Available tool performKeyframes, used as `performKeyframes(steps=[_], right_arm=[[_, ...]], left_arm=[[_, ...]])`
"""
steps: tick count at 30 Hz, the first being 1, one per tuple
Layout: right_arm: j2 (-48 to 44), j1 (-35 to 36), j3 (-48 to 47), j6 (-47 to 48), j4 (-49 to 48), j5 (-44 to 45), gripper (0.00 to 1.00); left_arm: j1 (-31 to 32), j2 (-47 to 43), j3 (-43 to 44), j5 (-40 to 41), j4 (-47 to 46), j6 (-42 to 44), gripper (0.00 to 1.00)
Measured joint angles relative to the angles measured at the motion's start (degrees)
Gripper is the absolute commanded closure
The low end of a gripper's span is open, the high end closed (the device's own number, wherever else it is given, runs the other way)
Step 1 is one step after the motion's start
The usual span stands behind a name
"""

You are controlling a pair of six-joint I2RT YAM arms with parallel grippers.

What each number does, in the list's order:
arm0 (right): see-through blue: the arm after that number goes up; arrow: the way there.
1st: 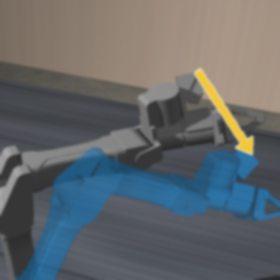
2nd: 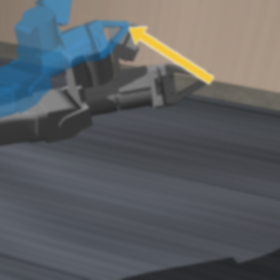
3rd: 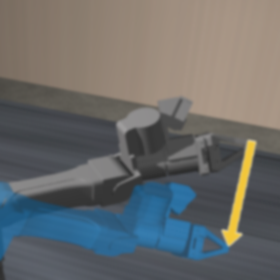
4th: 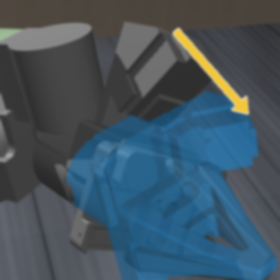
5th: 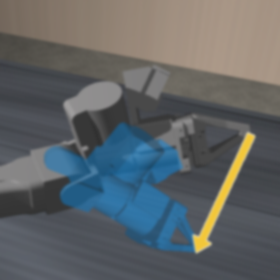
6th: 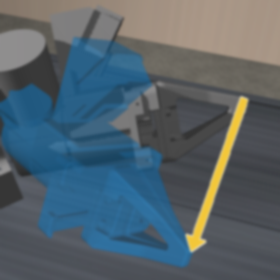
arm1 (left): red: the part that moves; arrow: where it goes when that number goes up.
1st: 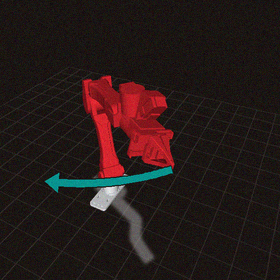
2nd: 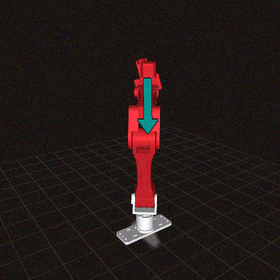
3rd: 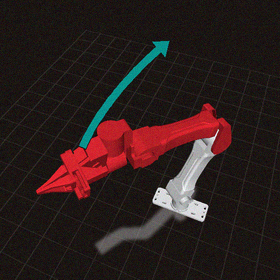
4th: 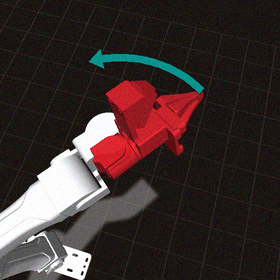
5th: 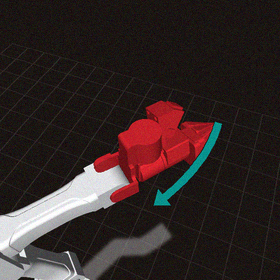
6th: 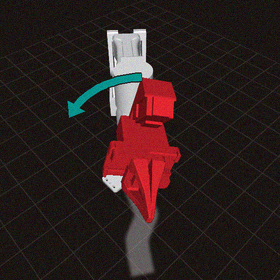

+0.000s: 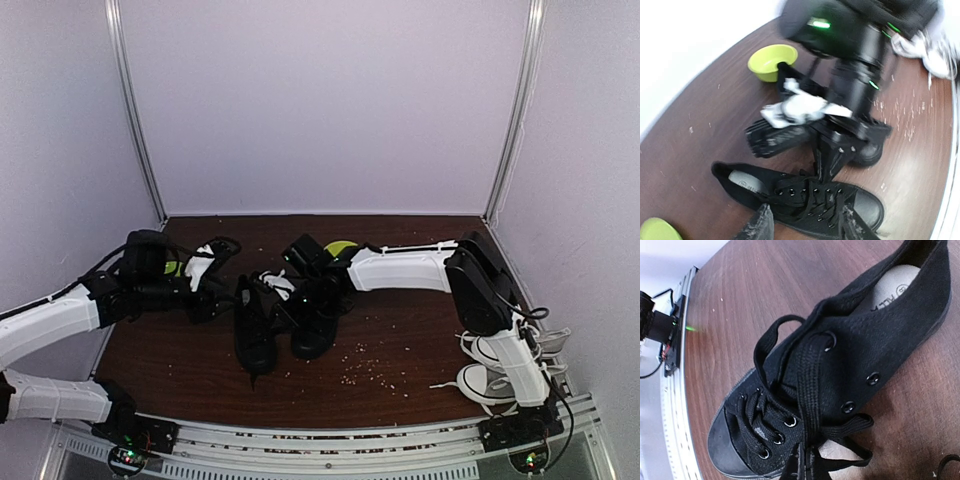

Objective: Tie the shoes
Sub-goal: Pick up the shoelace from the center of the board.

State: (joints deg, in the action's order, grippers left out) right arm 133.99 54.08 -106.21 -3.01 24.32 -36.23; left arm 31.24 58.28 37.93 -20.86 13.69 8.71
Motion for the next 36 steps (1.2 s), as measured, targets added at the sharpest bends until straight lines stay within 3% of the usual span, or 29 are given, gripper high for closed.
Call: performKeyframes(steps=[5,11,19,23,26,33,36], right_arm=[[-0.4,-1.4,1.3,-3.5,-4.5,-2.8,1.00],[-4.4,-2.9,7.2,-9.0,-10.6,-6.0,1.00],[-7.8,-2.9,8.8,-14.8,-17.1,-7.8,1.00],[-7.8,-2.8,9.0,-15.8,-17.7,-7.9,1.00],[-7.8,-2.8,9.1,-16.3,-17.8,-7.8,1.00],[-9.7,-3.4,12.2,-16.9,-18.2,-7.2,1.00],[-11.9,-3.6,13.9,-16.8,-17.9,-6.7,1.00]], left_arm=[[1.9,1.2,1.2,0.7,4.9,18.1,0.54],[5.1,12.4,3.9,4.7,8.0,31.2,0.56],[7.5,22.7,7.4,13.6,7.0,35.3,0.60],[7.5,26.3,9.5,17.2,6.7,35.3,0.79],[7.9,27.7,9.9,18.9,6.6,35.3,1.00],[10.7,28.2,10.6,24.3,7.6,34.8,1.00],[11.0,24.3,10.3,24.0,8.5,33.3,1.00]])
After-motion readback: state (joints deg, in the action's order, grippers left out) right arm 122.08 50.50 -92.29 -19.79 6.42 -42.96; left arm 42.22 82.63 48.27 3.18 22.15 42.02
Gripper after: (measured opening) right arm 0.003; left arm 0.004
